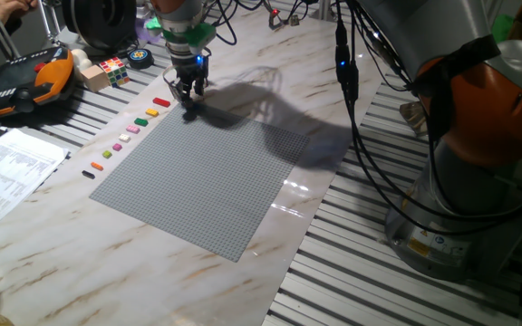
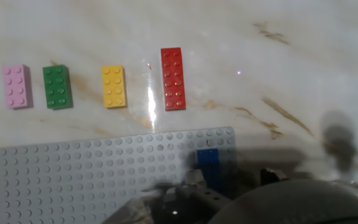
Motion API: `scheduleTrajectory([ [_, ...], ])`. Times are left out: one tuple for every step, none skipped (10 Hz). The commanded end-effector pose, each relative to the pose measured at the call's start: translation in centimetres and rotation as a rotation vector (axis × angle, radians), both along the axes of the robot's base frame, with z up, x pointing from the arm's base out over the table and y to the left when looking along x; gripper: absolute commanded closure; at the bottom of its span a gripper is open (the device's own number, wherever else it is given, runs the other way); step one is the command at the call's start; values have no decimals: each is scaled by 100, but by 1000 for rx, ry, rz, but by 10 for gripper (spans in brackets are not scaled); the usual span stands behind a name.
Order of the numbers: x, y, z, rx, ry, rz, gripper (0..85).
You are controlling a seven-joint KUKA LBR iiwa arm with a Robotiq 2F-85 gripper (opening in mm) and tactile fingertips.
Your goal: Build with small Lego blocks
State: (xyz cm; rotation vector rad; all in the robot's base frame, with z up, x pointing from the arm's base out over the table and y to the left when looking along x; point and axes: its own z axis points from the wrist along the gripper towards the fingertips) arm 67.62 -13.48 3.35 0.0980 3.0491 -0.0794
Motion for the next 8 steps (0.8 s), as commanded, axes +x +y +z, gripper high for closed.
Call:
scheduleTrajectory([
  [7,-21,-1,-2,0,4,403],
  [19,-44,-2,-4,1,7,443],
  [28,-55,2,-4,1,9,460],
  [30,-58,5,-2,4,9,470],
  [33,-55,-3,-2,5,9,487],
  [37,-53,-16,-3,5,12,507],
  [38,-52,-38,-1,4,13,520],
  [40,-48,-56,0,2,13,527],
])
